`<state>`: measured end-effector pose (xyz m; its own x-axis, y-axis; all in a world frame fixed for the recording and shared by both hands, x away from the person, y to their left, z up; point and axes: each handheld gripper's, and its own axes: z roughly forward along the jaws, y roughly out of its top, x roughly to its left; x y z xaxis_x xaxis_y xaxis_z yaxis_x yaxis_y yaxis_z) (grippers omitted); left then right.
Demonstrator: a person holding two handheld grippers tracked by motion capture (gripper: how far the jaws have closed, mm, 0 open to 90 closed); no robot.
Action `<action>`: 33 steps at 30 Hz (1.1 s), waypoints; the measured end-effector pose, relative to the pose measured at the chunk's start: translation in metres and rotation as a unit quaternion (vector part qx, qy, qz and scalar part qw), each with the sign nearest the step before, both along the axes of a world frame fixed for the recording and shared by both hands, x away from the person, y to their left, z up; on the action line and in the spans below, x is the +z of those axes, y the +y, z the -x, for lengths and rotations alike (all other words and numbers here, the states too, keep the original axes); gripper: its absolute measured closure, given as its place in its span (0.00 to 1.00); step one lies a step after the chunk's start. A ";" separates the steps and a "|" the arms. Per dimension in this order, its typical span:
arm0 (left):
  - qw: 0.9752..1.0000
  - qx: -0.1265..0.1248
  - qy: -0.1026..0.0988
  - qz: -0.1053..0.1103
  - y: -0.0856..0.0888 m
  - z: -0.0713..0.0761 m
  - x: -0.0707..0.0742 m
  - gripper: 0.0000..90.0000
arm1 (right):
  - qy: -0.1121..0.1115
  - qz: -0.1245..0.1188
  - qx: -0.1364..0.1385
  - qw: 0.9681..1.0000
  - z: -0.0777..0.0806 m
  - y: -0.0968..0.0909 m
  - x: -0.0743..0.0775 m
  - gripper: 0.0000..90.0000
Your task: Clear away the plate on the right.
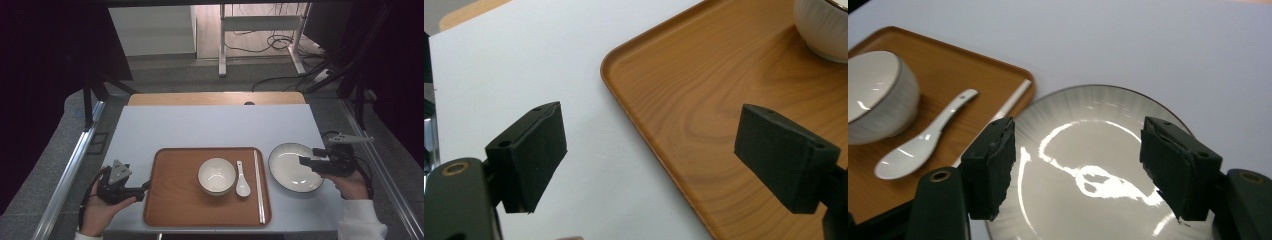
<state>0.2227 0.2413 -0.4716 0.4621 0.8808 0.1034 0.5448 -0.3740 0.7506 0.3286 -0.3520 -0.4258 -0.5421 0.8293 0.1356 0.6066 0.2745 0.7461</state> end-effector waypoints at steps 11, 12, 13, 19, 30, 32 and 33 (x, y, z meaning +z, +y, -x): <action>1.000 0.000 0.004 -0.007 0.001 0.000 -0.001 0.14 | 0.018 0.016 -0.047 0.999 -0.010 -0.028 -0.011 0.39; 1.000 0.000 0.004 -0.007 0.001 0.000 -0.001 0.14 | 0.018 0.020 -0.051 0.998 -0.010 -0.029 -0.012 0.39; 1.000 0.000 0.003 -0.004 0.000 0.000 -0.002 0.14 | 0.020 0.022 -0.054 0.998 -0.011 -0.030 -0.013 0.39; 1.000 0.000 0.004 -0.005 0.000 0.001 -0.002 0.14 | 0.040 0.028 -0.069 0.996 -0.020 -0.036 -0.023 0.40; 1.000 -0.001 0.007 -0.010 0.000 0.000 -0.002 0.14 | 0.110 0.032 -0.082 0.990 -0.039 -0.043 -0.050 0.51; 1.000 0.000 0.006 -0.008 0.000 0.001 -0.003 0.14 | 0.119 0.032 -0.081 0.989 -0.041 -0.044 -0.053 0.54; 1.000 0.001 0.006 -0.008 0.000 0.001 -0.002 0.14 | 0.124 0.029 -0.082 0.988 -0.041 -0.045 -0.054 0.56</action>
